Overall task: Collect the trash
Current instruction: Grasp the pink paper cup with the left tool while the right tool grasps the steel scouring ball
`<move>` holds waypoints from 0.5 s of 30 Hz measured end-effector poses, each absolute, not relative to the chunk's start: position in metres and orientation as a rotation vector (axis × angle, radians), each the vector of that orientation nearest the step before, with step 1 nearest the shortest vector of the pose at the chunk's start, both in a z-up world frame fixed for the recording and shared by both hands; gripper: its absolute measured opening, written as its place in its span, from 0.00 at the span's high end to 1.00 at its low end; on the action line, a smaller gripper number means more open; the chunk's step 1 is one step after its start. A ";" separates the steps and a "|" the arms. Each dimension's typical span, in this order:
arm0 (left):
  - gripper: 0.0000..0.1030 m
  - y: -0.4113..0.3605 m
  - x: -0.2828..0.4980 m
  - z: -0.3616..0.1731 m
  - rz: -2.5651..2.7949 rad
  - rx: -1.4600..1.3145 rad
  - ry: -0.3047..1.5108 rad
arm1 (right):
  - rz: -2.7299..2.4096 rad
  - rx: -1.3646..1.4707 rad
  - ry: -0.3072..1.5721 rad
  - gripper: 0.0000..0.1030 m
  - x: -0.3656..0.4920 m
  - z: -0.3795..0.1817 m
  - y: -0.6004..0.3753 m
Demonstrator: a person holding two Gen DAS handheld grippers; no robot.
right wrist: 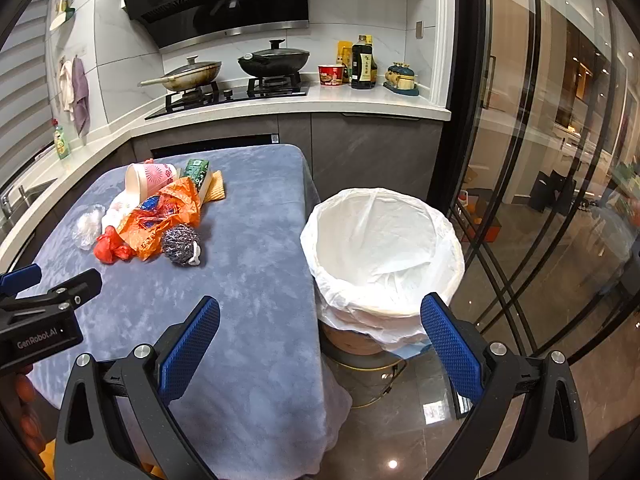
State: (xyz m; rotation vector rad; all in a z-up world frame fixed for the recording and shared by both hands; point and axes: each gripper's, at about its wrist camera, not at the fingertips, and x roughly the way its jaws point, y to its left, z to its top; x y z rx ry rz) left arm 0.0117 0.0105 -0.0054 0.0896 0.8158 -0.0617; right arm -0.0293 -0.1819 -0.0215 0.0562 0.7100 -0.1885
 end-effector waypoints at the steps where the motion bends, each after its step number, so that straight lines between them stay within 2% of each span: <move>1: 0.08 0.014 0.014 -0.005 -0.060 0.085 0.815 | -0.187 0.052 0.712 0.07 -0.026 -0.022 -0.179; 15: 0.07 0.077 0.066 -0.014 -0.002 -0.013 0.838 | -0.097 0.038 0.732 0.07 0.036 -0.035 -0.131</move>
